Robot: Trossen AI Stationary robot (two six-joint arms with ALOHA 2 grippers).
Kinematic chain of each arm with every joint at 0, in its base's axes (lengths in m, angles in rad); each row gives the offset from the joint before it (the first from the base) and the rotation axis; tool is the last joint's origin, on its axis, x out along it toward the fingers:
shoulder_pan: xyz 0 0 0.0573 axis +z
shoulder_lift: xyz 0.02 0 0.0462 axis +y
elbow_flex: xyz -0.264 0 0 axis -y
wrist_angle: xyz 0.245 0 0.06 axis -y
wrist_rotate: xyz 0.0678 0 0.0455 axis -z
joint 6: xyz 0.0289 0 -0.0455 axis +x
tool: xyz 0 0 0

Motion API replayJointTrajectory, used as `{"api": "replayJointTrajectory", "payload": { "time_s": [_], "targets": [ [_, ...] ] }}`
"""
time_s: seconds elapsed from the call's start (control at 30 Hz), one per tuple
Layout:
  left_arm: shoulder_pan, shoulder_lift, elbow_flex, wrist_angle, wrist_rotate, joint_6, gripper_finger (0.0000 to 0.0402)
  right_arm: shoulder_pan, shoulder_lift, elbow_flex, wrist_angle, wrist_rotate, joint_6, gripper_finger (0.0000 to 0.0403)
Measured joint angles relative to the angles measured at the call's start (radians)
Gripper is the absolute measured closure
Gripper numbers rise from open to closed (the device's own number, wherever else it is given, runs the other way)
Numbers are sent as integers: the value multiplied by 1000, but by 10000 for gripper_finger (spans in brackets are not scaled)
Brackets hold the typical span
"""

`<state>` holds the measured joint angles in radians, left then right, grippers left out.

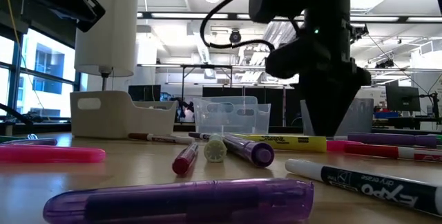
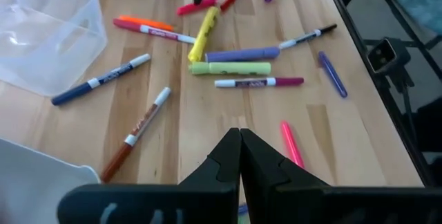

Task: Pick & Place Markers
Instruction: Put the pink pen into the transparent bin

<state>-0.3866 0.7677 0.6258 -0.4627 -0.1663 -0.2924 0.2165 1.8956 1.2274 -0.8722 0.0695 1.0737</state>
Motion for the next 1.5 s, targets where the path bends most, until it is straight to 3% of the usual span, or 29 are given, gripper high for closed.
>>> {"api": "replayJointTrajectory", "payload": {
  "time_s": [0.37,0.5,0.73,0.97,1.27,1.37,1.5],
  "targets": [
    [0,0,0,-38,21,1,402,1,47,3,30,-17,4,289],
    [0,-1,0,-65,-48,33,402,1,47,3,32,-17,27,304],
    [0,-70,1,-63,-147,60,402,4,47,3,34,-1,53,378],
    [0,-154,2,-55,-183,60,402,7,27,0,31,7,66,374],
    [0,-162,2,-60,-193,60,402,-10,-153,0,24,48,122,378],
    [0,-161,2,-66,-195,63,402,-46,-232,15,25,106,128,376],
    [0,-162,2,-65,-221,79,402,-121,-298,98,28,189,18,376]
  ]
}}
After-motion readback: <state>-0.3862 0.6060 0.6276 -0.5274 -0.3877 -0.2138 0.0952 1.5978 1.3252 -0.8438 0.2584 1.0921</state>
